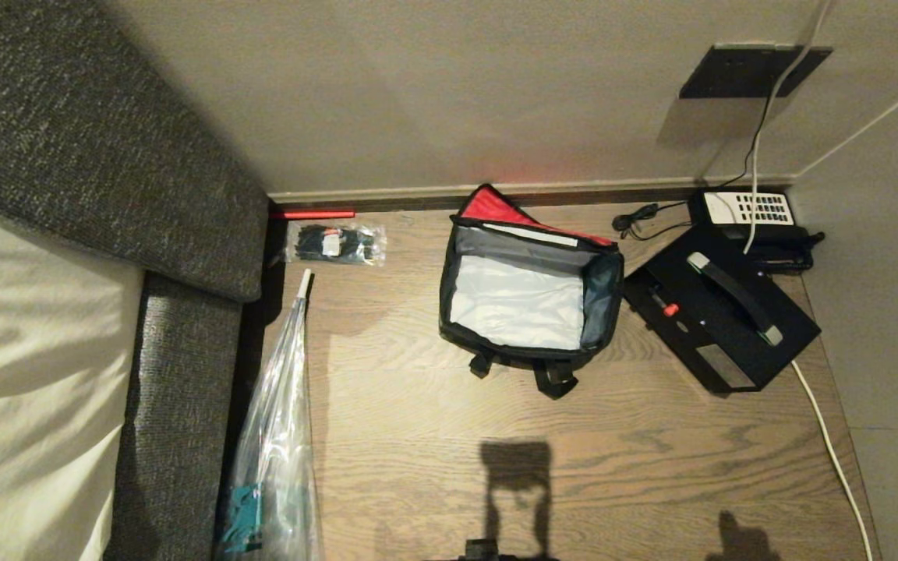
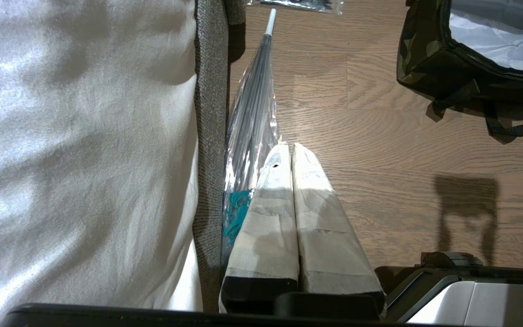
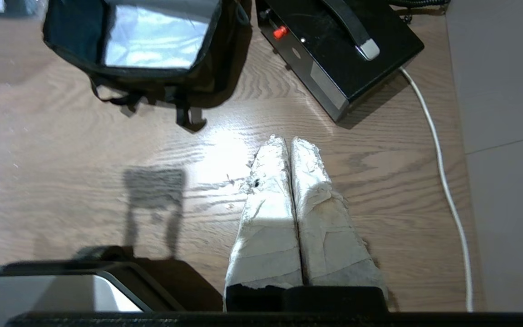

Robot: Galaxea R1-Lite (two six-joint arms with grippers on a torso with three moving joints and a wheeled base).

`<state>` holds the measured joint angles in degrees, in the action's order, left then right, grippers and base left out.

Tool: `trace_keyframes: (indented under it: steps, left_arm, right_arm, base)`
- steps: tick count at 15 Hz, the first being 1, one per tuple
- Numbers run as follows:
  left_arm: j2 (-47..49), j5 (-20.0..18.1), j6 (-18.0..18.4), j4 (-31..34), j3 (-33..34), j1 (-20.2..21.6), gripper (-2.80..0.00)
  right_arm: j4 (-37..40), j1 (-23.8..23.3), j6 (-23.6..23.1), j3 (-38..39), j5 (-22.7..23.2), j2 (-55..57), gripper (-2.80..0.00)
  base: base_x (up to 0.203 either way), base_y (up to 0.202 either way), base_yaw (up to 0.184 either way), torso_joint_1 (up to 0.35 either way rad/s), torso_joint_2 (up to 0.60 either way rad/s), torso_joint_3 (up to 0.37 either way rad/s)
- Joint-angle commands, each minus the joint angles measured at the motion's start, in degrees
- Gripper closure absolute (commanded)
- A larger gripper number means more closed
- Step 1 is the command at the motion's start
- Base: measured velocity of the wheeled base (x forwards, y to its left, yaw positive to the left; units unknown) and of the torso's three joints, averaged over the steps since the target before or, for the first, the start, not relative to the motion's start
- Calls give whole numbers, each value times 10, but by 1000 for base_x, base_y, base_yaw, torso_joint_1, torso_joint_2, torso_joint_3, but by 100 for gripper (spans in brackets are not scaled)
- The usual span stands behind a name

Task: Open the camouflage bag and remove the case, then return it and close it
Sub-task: Grip the handle again

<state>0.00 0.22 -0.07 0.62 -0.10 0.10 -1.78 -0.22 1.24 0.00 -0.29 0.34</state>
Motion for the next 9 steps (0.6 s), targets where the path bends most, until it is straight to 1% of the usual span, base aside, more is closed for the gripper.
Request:
trace_keyframes:
  steps: [1, 9]
  left_arm:
    - [0, 0, 0, 0, 0, 0, 0]
    - [0, 0, 0, 0, 0, 0, 0]
  right_arm:
    - [0, 0, 16, 7, -2, -19, 0]
    - [-1, 0, 17, 7, -2, -19, 0]
  base:
    - [0, 0, 0, 0, 0, 0]
    - [0, 0, 0, 0, 0, 0]
